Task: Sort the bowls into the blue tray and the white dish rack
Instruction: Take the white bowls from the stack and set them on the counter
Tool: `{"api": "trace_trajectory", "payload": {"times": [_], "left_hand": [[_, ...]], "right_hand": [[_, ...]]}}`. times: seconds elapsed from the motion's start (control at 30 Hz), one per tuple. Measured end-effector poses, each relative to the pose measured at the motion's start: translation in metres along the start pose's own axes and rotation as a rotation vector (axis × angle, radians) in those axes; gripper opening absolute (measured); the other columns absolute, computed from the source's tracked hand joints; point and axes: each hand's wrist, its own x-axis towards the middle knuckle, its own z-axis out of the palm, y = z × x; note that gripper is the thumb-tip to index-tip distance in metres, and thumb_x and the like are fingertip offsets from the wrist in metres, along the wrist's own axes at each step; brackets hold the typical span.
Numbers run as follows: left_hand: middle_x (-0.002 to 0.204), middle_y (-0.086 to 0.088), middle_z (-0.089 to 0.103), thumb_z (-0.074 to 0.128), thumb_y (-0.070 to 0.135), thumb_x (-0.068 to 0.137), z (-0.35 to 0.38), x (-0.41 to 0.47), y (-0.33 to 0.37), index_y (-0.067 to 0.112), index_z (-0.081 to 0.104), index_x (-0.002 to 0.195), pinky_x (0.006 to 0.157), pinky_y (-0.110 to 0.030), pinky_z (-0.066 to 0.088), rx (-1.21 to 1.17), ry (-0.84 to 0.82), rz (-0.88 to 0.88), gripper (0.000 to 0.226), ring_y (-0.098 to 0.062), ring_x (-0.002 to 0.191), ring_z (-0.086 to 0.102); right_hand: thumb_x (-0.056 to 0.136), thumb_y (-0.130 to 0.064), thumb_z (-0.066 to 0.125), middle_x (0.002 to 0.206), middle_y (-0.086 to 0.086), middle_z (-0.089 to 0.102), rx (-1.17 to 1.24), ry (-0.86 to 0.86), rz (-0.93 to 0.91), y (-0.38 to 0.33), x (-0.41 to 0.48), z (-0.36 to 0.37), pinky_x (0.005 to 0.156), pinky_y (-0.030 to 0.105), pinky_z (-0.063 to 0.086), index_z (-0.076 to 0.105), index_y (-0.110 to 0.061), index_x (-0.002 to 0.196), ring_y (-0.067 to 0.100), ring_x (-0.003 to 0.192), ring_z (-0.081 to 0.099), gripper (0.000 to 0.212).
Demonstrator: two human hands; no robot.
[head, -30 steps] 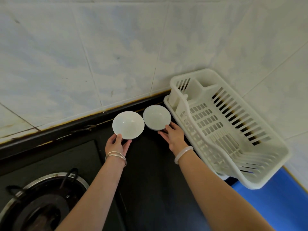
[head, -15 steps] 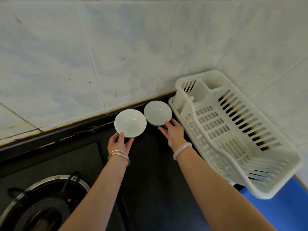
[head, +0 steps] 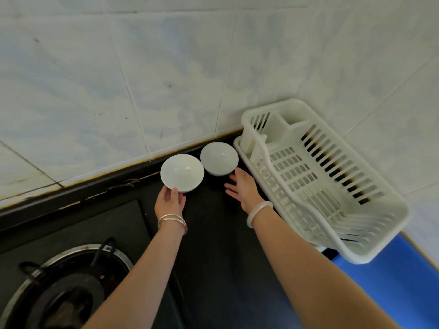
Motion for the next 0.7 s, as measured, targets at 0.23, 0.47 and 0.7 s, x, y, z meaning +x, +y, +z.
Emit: {"api": "trace_trajectory", "payload": {"times": [0.23,0.47,0.7], "left_hand": [[0.129,-0.009,0.053,0.051,0.007,0.091,-0.026,-0.058,-0.012,0.012,0.05,0.13,0.089,-0.028,0.048,0.263,-0.215,0.069,0.039,-0.021,0.112,0.056],[0.109,-0.009,0.063,0.054,0.012,0.09,-0.052,-0.155,-0.054,0.012,0.06,0.119,0.084,-0.028,0.052,0.761,-0.632,0.255,0.029,-0.016,0.092,0.063],[0.113,0.002,0.066,0.058,0.022,0.088,-0.078,-0.25,-0.13,0.02,0.061,0.118,0.083,-0.017,0.045,1.284,-1.003,0.495,0.031,-0.004,0.088,0.058]], "right_hand": [[0.101,-0.031,0.036,0.124,0.002,0.06,-0.181,0.007,-0.154,0.015,-0.072,-0.048,0.075,0.026,0.051,0.05,-0.02,0.131,0.014,0.097,0.063,0.036],[0.097,-0.034,0.04,0.096,-0.006,0.066,-0.427,0.195,-0.252,0.063,-0.183,-0.138,0.072,0.027,0.048,0.061,-0.026,0.107,0.012,0.081,0.062,0.025],[0.096,-0.028,0.051,0.113,0.005,0.066,-0.849,0.554,-0.212,0.157,-0.307,-0.224,0.08,0.029,0.041,0.063,-0.019,0.116,0.027,0.103,0.06,0.025]]}}
